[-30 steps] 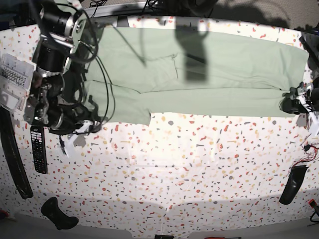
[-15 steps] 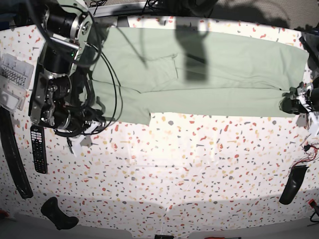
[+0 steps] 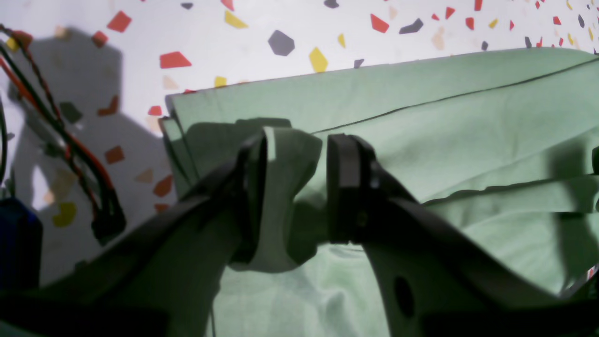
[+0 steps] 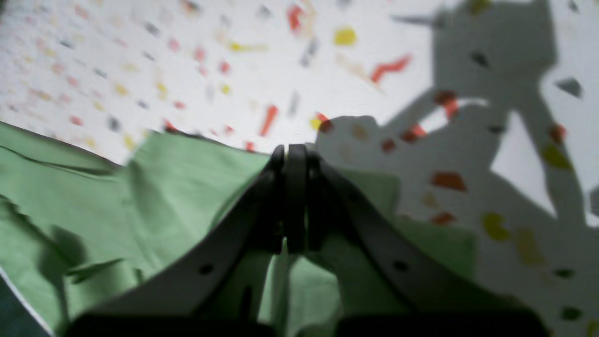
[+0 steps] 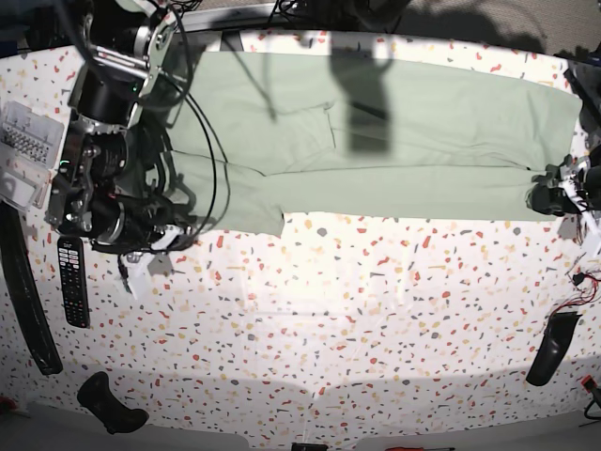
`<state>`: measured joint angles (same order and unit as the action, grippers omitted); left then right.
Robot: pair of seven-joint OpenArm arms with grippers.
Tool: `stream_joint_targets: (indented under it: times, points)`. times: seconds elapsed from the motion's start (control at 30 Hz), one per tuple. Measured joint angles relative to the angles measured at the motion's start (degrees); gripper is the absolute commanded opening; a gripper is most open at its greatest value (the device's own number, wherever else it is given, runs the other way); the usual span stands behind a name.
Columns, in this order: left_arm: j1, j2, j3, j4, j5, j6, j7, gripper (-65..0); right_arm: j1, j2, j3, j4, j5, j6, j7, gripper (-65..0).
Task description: Fold the T-shirt properly
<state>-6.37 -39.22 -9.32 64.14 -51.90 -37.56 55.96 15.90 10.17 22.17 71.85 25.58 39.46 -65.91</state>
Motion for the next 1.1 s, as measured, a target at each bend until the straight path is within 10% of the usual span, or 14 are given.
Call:
stream_joint_targets:
  times: [0.23,0.6,0.8,1.1]
  points:
    - [0.0,0.0,0.0,0.0,0.0,0.0,0.0,-45.8,0.1,1.4,0.0,0.3,-0.1,0.0,1.9,-36.5]
    - [0.0,0.0,0.0,0.0,0.0,0.0,0.0,-45.8,-0.1,1.1,-0.3,-2.2,-1.1,-1.1,0.0,-36.7]
    - [0.0,0.0,0.0,0.0,0.0,0.0,0.0,-45.8,-0.1,1.1,-0.3,-2.2,-0.9,-1.1,0.1,-65.0]
    - [0.0,0.0,0.0,0.0,0.0,0.0,0.0,-45.8,0.5,1.1,-0.3,1.2,-1.0,-1.0,0.0,-65.0]
